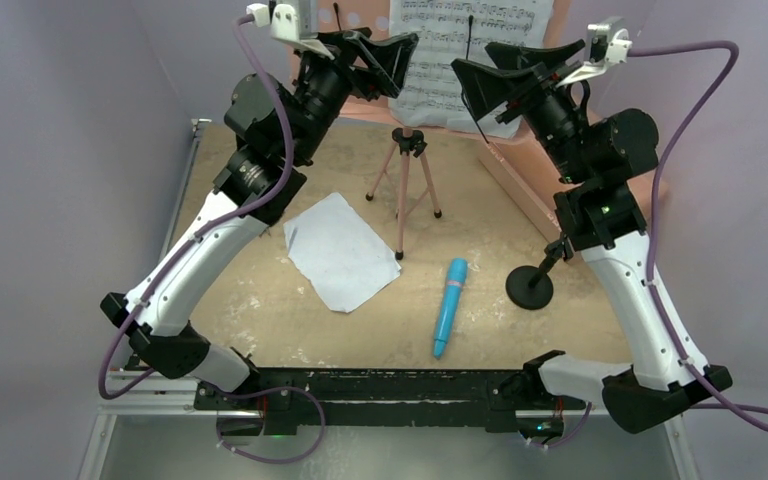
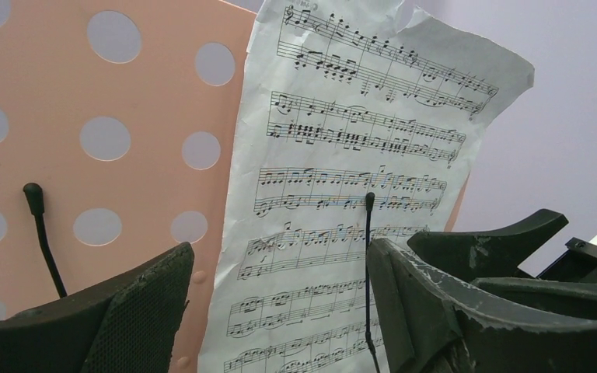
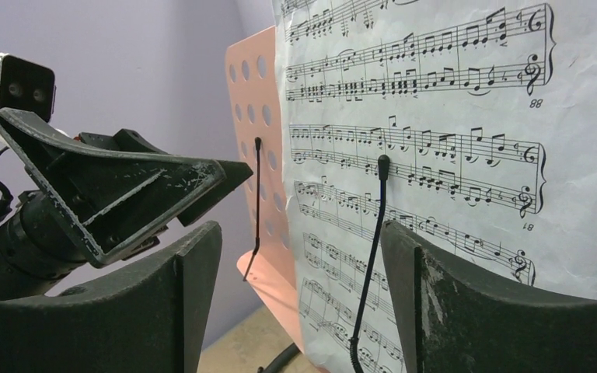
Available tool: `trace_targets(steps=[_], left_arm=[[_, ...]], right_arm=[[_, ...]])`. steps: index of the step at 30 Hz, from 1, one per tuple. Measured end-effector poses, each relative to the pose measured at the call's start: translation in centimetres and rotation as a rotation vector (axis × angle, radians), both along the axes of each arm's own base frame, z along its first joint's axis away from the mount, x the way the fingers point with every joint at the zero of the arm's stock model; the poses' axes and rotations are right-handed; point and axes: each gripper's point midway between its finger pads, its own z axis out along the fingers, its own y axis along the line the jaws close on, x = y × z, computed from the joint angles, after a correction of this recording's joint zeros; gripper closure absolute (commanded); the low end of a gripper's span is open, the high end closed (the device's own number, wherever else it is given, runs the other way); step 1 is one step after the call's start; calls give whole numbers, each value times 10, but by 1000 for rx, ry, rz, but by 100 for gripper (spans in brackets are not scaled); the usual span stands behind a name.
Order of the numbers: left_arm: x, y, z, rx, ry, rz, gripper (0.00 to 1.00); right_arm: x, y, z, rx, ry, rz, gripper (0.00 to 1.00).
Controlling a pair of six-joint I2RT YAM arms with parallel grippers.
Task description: Set up the instrument practice props
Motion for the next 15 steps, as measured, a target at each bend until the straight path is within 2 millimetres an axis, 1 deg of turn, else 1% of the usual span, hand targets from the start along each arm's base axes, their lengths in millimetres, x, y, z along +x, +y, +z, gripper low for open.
trace_targets(steps=[4,9,12,15], left_arm=[[-5,4,1,-6,-8,-1,17],[-14,10,2,-18,-29,-9,15],[-21,15,-6,-19,-37,-13,14],[-29,23,-18,-12,-38,-12,12]], right_arm=[[-5,-2,5,5,-16,0,18],[-16,-6,13,14,-43,-1,17],[-23,-9,16,17,-59,3,16],[-29,-10,13,14,-65,11,15]])
